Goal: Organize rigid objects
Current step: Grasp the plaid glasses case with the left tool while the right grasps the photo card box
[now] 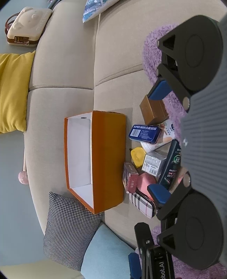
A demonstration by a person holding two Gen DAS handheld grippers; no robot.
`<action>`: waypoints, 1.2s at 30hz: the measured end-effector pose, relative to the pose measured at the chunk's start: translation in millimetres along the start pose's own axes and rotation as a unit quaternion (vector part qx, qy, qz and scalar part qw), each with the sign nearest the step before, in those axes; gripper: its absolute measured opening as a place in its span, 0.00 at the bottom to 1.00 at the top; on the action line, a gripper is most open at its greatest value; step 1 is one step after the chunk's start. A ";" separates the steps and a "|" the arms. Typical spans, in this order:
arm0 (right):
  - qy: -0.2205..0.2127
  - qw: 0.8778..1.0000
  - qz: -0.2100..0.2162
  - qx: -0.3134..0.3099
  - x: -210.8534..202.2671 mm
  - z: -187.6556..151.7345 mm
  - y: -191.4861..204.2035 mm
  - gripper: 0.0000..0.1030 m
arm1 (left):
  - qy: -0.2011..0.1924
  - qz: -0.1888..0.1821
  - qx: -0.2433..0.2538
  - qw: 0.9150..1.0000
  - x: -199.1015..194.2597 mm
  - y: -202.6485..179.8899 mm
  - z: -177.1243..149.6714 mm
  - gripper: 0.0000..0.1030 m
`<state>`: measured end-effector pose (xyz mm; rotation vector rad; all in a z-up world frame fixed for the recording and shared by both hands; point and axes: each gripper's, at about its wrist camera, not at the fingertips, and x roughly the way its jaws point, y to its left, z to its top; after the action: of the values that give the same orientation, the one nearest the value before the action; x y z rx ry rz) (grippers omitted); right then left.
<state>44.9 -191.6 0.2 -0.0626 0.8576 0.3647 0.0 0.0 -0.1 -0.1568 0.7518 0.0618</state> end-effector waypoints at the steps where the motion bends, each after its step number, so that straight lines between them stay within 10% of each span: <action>1: 0.003 1.000 0.003 0.001 1.2 -0.3 -0.5 0.98 | 0.004 -0.002 -0.002 1.000 1.9 0.7 -0.4 1.00; 11: 0.060 0.997 0.042 0.011 31.6 -0.1 -2.6 0.79 | 0.064 -0.033 -0.027 0.997 34.8 9.6 -1.4 0.65; 20: 0.120 0.988 0.096 0.027 78.5 9.0 -3.1 0.44 | 0.117 -0.050 -0.070 0.989 74.6 32.8 9.4 0.63; 29: 0.127 0.982 0.116 0.082 138.2 52.3 1.7 0.49 | 0.147 0.022 -0.114 0.982 130.0 89.4 35.8 0.63; 36: 0.172 0.967 0.139 0.126 193.0 68.2 11.3 0.55 | 0.242 0.012 -0.182 0.953 173.2 124.5 28.7 0.64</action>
<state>205.9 -111.6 -98.5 0.2404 1.2558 0.5127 131.7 127.5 -112.8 -0.5274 1.2295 0.1896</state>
